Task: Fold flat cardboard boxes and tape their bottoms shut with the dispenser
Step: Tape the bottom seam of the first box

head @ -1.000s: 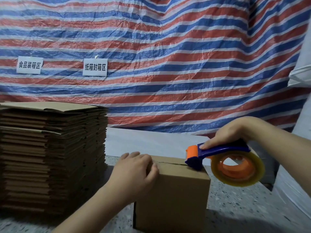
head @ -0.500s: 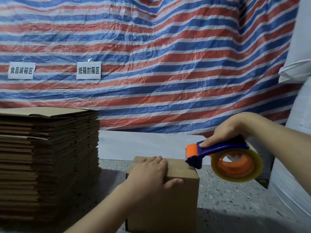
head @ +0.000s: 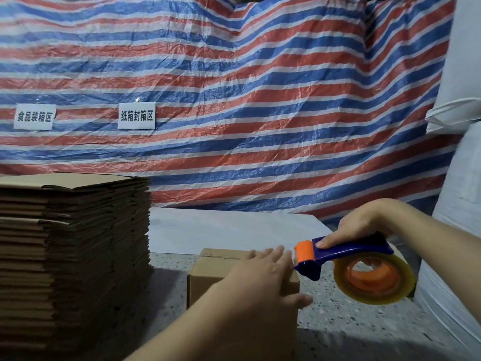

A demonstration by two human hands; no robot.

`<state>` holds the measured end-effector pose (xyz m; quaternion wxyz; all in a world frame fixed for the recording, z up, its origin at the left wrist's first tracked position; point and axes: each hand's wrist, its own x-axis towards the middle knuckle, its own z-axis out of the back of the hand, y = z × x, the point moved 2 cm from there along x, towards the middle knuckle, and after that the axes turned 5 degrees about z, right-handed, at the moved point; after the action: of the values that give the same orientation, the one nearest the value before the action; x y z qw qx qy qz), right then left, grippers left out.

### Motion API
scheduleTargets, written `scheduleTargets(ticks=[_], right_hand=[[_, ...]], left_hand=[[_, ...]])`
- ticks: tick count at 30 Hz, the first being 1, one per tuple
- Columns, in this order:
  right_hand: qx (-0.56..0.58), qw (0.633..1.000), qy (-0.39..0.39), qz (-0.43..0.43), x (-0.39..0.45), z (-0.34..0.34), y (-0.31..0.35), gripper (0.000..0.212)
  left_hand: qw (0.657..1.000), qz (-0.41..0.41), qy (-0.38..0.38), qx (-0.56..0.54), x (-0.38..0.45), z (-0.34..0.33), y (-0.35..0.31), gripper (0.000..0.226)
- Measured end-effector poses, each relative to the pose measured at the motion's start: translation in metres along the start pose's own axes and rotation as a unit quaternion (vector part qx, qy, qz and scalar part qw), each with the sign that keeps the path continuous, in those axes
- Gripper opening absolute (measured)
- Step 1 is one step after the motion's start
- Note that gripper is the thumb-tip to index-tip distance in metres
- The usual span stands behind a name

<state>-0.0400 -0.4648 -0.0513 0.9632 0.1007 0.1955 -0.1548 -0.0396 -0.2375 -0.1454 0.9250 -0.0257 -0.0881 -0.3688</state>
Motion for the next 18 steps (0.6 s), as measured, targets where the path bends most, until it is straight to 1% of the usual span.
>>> scheduleTargets(ticks=[3, 6, 8, 10, 13, 15, 17, 18], right_hand=[[0.012, 1.000, 0.020, 0.012, -0.004, 0.004, -0.005, 0.082], [0.022, 0.999, 0.026, 0.032, -0.011, 0.018, -0.014, 0.100], [-0.015, 0.999, 0.036, 0.021, -0.016, 0.021, -0.015, 0.105], [-0.074, 0.997, 0.026, 0.002, -0.019, 0.016, -0.007, 0.094], [-0.152, 0.988, -0.028, -0.009, -0.012, 0.001, 0.013, 0.081], [-0.233, 0.972, -0.031, -0.031, -0.007, -0.019, 0.022, 0.074], [-0.315, 0.947, -0.044, -0.038, -0.002, -0.049, 0.020, 0.061], [-0.323, 0.943, -0.066, -0.034, 0.003, -0.065, 0.012, 0.062]], left_hand=[[0.999, -0.011, -0.031, 0.021, 0.006, -0.005, -0.004, 0.073], [1.000, -0.008, -0.016, 0.025, 0.009, -0.007, -0.002, 0.074], [1.000, -0.008, -0.019, 0.021, 0.009, -0.006, -0.001, 0.074], [0.999, -0.011, -0.026, 0.019, 0.009, -0.007, -0.001, 0.074], [0.999, -0.015, -0.030, 0.023, 0.008, -0.007, -0.001, 0.072], [0.999, -0.014, -0.028, 0.020, 0.006, -0.005, -0.002, 0.070], [0.999, -0.014, -0.028, 0.019, 0.005, -0.004, -0.003, 0.068], [0.999, -0.015, -0.028, 0.020, 0.004, -0.004, -0.004, 0.066]])
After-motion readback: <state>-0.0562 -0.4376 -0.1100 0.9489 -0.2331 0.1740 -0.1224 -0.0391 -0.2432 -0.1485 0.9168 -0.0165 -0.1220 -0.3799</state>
